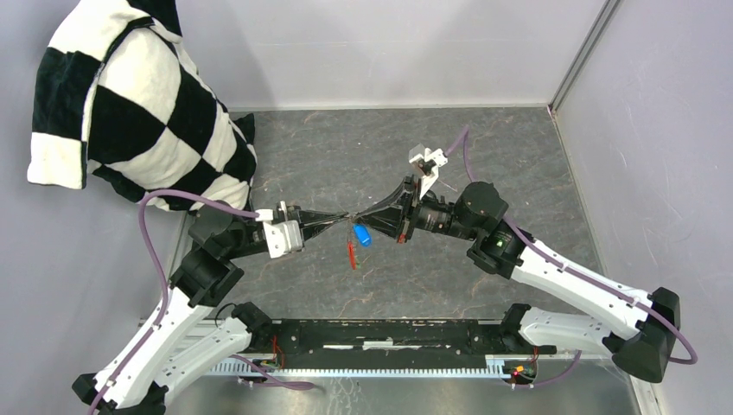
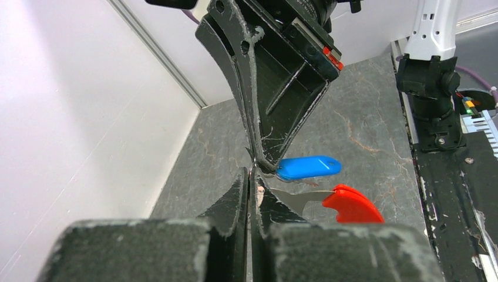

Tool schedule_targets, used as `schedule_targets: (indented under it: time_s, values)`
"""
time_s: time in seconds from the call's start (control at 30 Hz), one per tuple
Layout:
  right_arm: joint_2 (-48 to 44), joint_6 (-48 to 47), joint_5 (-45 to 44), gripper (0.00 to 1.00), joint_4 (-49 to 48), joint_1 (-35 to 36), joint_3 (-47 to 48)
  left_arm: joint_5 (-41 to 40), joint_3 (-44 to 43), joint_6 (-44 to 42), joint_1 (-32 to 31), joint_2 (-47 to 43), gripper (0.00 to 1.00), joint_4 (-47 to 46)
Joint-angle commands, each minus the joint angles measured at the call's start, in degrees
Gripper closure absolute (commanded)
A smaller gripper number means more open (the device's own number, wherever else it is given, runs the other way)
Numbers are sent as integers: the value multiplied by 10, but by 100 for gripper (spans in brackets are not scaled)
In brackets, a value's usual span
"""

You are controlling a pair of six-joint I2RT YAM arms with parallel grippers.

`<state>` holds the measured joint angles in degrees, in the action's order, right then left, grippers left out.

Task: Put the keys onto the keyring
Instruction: Adjust the key on the keyring.

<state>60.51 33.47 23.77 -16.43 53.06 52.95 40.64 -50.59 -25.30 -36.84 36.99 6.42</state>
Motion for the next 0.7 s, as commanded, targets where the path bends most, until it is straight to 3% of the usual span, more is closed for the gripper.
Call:
schedule_targets:
  time_s: [0.0, 0.4, 0.67]
  values:
    - [-10, 16, 8, 100, -24, -7, -17, 4, -13, 13, 1, -2, 98, -61]
    - [7, 55, 37, 97, -92, -8, -46, 10, -26, 65, 1, 18, 98, -102]
    - [20, 57, 54, 81, -110, -8, -38, 21, -23, 83, 1, 22, 98, -116]
